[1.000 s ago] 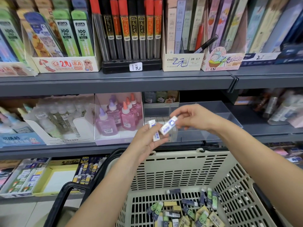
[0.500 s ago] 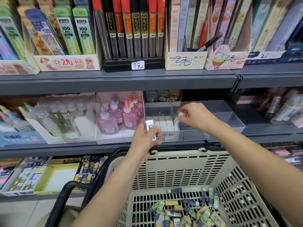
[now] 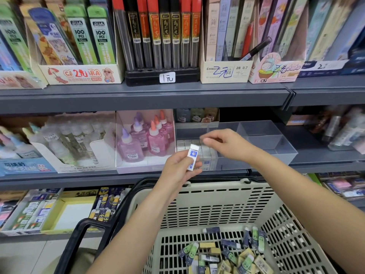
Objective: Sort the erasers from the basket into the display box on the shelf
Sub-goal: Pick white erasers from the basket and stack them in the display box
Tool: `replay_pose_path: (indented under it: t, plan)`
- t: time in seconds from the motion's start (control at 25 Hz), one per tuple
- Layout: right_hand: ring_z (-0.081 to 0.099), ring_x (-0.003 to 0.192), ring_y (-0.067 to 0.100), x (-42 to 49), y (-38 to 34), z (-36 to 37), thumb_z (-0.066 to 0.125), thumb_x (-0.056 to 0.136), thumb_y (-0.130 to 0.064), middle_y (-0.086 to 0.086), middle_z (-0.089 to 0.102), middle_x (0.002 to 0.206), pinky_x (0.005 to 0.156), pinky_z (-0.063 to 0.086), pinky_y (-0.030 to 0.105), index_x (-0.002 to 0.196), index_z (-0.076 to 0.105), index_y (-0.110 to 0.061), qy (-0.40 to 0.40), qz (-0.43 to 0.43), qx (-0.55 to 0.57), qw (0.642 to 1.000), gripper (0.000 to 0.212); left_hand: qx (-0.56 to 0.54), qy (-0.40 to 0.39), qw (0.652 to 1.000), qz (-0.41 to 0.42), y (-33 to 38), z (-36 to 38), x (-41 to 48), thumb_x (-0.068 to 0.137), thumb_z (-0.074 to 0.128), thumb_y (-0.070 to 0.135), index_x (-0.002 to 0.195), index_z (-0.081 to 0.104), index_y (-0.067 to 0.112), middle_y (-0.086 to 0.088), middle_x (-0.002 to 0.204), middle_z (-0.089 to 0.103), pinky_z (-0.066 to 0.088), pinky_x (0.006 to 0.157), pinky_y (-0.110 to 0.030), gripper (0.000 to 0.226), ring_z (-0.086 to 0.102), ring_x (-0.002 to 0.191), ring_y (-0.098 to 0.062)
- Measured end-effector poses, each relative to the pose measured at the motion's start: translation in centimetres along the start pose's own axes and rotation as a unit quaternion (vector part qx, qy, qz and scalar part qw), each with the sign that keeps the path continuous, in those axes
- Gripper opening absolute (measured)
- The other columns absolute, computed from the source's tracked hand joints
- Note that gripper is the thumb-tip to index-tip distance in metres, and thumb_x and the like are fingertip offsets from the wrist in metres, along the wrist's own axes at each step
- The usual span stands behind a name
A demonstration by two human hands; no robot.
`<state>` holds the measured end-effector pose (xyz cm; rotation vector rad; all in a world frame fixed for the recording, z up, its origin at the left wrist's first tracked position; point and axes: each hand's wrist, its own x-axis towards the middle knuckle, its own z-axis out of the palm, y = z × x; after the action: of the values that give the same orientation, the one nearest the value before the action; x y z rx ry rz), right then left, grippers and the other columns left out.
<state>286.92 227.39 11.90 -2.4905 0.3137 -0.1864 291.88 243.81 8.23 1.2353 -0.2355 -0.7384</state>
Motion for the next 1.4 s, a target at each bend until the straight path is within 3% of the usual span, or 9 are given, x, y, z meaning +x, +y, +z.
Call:
replay_pose_path:
  t: [0.12,0.24,0.48,0.64,0.76,0.88,1.08,1.24,1.4]
  plan:
    - [0.059,0.061,-0.004,-0.9,-1.5,0.1,0.06,0.089,-0.022,-0.012,0.065,0.077,0.067,0.051,0.021,0.093,0.069,-0.019,-0.044,-0.009,0.1,0.994,0.01,0.039,-0.02,0.999,0.009,-0.3,0.8,0.3,0.092,0.047,0.0,0.093,0.064,0.011,-0.006,0.083,0.067,0.055,0.06,-0.02,0.02,0.068,0.072,-0.007]
    - [0.063,0.061,0.006,-0.5,-1.0,-0.8,0.061,0.088,-0.011,-0.001,0.067,0.07,0.062,0.05,0.028,0.09,0.065,-0.019,0.01,0.038,0.156,0.987,0.009,0.066,0.023,0.996,0.055,-0.6,0.6,0.7,0.092,0.054,0.005,0.104,0.063,0.006,-0.002,0.085,0.069,0.055,0.06,-0.02,0.016,0.068,0.074,-0.004]
    - [0.065,0.086,0.023,1.2,2.0,-2.4,0.059,0.09,-0.02,0.008,0.07,0.103,0.076,0.047,0.023,0.109,0.067,-0.016,0.176,0.093,-0.022,0.98,0.021,0.293,0.15,0.928,0.176,-0.7,-2.2,1.6,0.088,0.059,0.021,0.103,0.055,0.027,0.011,0.104,0.058,0.04,0.087,-0.022,0.017,0.053,0.098,-0.003]
    - [0.062,0.093,0.026,2.0,1.7,-1.3,0.056,0.09,-0.021,0.01,0.068,0.105,0.08,0.05,0.028,0.112,0.065,-0.016,0.125,0.065,-0.124,0.982,0.024,0.343,0.12,0.922,0.132,-2.0,-2.3,2.2,0.086,0.064,0.025,0.122,0.048,0.02,0.01,0.115,0.043,0.034,0.085,-0.018,0.04,0.046,0.104,-0.007]
    - [0.059,0.097,0.028,2.2,1.6,-0.4,0.056,0.09,-0.021,0.011,0.067,0.106,0.086,0.051,0.038,0.109,0.063,-0.012,0.087,0.046,-0.159,0.982,0.022,0.344,0.122,0.919,0.149,-2.5,-2.5,2.2,0.086,0.064,0.022,0.122,0.047,0.022,0.011,0.115,0.041,0.034,0.077,-0.006,0.04,0.046,0.103,-0.005]
    - [0.057,0.085,0.024,3.1,1.6,0.1,0.062,0.087,-0.028,0.008,0.066,0.099,0.072,0.047,0.03,0.094,0.055,-0.015,0.076,0.092,-0.147,0.982,0.017,0.344,0.121,0.918,0.155,-2.6,-2.7,2.3,0.086,0.063,0.017,0.122,0.048,0.021,0.01,0.117,0.042,0.034,0.07,0.005,0.039,0.046,0.1,-0.003]
    - [0.06,0.097,0.03,3.1,2.5,1.7,0.058,0.09,-0.028,0.013,0.067,0.106,0.084,0.048,0.032,0.1,0.066,-0.01,0.033,0.094,-0.138,0.985,0.022,0.311,0.124,0.927,0.169,-3.0,-2.8,1.7,0.087,0.058,0.01,0.12,0.053,0.018,0.007,0.122,0.048,0.037,0.081,-0.003,0.034,0.048,0.098,0.002]
    - [0.06,0.099,0.025,1.0,2.7,1.2,0.049,0.095,-0.021,0.008,0.067,0.11,0.087,0.043,0.028,0.109,0.067,-0.013,0.102,0.081,-0.085,0.988,0.024,0.265,0.154,0.931,0.199,-2.9,-2.1,0.0,0.089,0.054,0.005,0.106,0.056,0.026,0.003,0.113,0.054,0.04,0.081,-0.009,0.028,0.05,0.093,0.005]
    - [0.055,0.069,0.004,-5.6,3.0,1.5,0.054,0.092,-0.023,-0.016,0.062,0.075,0.068,0.044,0.016,0.096,0.069,-0.023,0.185,0.061,0.041,0.98,0.015,0.239,0.113,0.94,0.218,-5.0,-1.4,-3.8,0.087,0.054,0.005,0.092,0.054,0.034,0.004,0.098,0.058,0.044,0.071,-0.008,0.03,0.056,0.081,0.004]
